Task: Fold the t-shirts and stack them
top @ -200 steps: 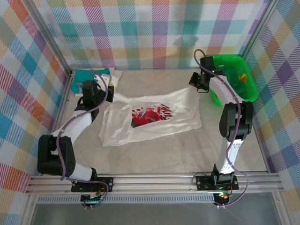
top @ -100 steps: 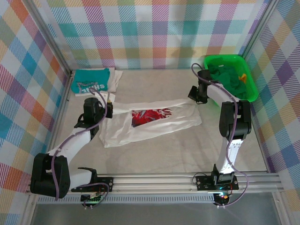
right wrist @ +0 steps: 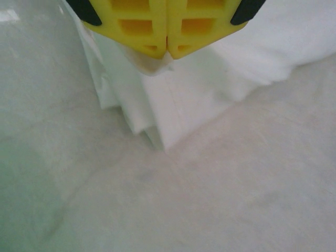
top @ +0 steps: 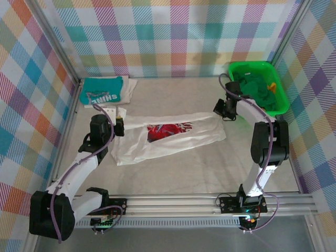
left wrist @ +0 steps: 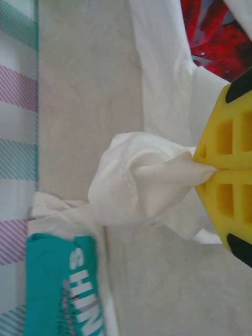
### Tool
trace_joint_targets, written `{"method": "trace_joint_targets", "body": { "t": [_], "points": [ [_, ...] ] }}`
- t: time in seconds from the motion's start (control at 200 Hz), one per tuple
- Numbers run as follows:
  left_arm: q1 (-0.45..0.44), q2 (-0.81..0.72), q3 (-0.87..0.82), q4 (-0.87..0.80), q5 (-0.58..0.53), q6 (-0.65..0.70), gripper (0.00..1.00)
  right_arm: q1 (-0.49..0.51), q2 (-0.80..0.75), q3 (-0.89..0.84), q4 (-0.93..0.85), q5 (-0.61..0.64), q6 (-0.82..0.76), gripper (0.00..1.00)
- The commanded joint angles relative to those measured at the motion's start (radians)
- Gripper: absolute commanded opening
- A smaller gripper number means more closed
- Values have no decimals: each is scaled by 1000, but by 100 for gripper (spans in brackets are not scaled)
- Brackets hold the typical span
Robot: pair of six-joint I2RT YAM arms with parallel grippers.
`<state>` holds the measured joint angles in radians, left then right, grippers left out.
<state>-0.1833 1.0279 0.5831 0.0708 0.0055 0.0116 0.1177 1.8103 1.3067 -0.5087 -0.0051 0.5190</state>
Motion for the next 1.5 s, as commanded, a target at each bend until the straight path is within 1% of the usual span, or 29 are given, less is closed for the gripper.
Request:
{"method": "trace_joint_targets", "body": {
  "t": [0.0, 0.03, 0.065, 0.135, 0.215, 0.28, 0.345, 0.385, 0.44, 0.515, 0.59, 0.65, 0.735, 0.785, 0.84, 0.925, 1.045, 1.305, 1.425, 1.495],
  "points": [
    [-21, -55, -40, -76, -3, -85, 12, -4, -40, -62, 4, 0, 20, 13],
    [-28, -74, -51, -90, 0, -102, 24, -4, -44, -72, 1, 0, 22, 21],
    [-35, -103, -61, -107, -2, -121, 35, -5, -50, -80, -10, -5, 25, 24],
    [-48, -178, -87, -145, -6, -160, 50, -5, -82, -104, -19, -10, 35, 29],
    [-53, -271, -101, -202, -16, -182, 51, -5, -122, -114, -27, 4, 41, 37],
    [-53, -323, -98, -218, -18, -182, 53, -1, -147, -105, -24, -6, 37, 38],
    [-53, -317, -76, -204, -12, -180, 56, 11, -153, -88, -1, -34, 25, 39],
    [-51, -281, -49, -186, 8, -170, 56, 24, -146, -72, 13, -60, 11, 39],
    [-51, -184, 15, -181, 37, -163, 56, 51, -133, -49, 21, -66, -1, 39],
    [-48, 10, 134, -227, 36, -172, 55, 93, -109, -25, 37, -72, -12, 39],
    [-39, 215, 265, -317, 36, -185, 54, 120, -87, -17, 50, -89, -3, 40],
    [-25, 364, 369, -424, 16, -203, 50, 138, -77, -17, 55, -99, 2, 40],
    [4, 503, 459, -487, -27, -239, 50, 159, -77, -36, 70, -104, -2, 41],
    [20, 565, 502, -523, -72, -276, 56, 167, -80, -47, 69, -105, 1, 41],
    [34, 618, 545, -568, -99, -315, 58, 173, -86, -61, 71, -111, 1, 41],
    [38, 670, 582, -601, -145, -349, 58, 184, -95, -79, 73, -117, -8, 42],
    [42, 692, 586, -608, -195, -377, 57, 190, -103, -94, 67, -110, -16, 44],
    [62, 751, 588, -602, -209, -370, 52, 190, -83, -84, 59, -93, -27, 46],
    [71, 760, 578, -587, -205, -368, 41, 190, -71, -83, 60, -84, -24, 46],
    [70, 750, 574, -588, -208, -370, 28, 189, -62, -77, 50, -79, -24, 46]
  ]
}}
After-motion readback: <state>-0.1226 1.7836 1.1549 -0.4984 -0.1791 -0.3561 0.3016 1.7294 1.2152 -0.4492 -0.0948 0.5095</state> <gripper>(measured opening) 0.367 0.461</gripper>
